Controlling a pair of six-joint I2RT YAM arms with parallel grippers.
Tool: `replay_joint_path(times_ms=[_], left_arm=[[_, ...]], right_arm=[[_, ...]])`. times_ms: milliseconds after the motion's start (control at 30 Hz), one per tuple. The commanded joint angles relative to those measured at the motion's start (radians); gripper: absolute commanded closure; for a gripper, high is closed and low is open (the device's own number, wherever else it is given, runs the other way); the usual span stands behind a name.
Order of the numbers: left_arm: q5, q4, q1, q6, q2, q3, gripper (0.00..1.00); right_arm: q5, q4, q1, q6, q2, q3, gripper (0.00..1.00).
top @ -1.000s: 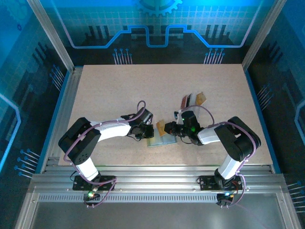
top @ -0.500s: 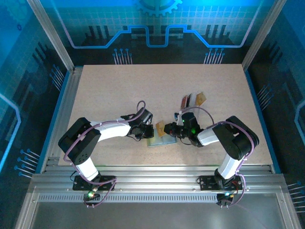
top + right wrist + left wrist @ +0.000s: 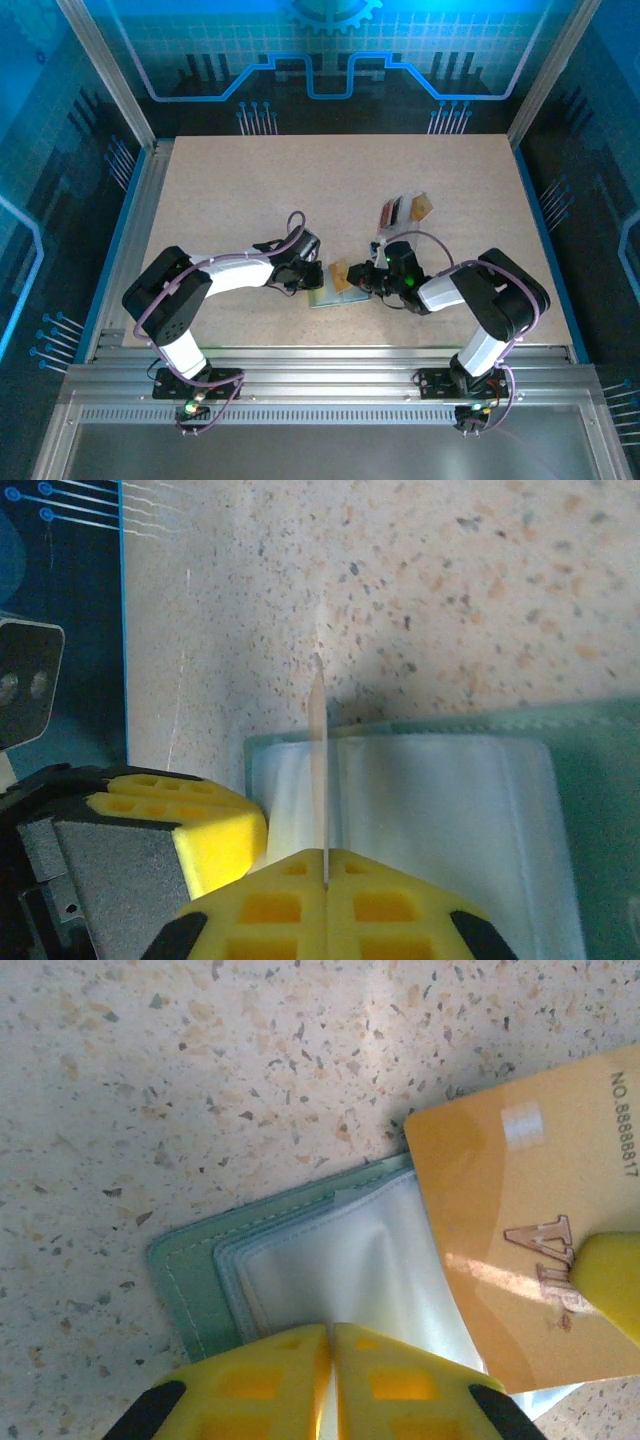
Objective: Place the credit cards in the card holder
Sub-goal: Insert the credit card into the card slot.
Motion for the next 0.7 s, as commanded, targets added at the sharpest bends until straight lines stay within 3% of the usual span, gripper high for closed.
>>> replay_joint_path(times_ms=[0,667], left_arm=[[-0.006,-0.093,-0.002,-0.016,0.064,-0.064,0.88],[-0.021,-0.094,-0.001,-0.012,0.052,-0.089,0.89]], right_arm=[[0.009,-0.077,0.015,0.026,-0.026,-0.029,1.00],[-0.089,-0.446,-0.010,-0.147,-0.100,0.042,1.00]])
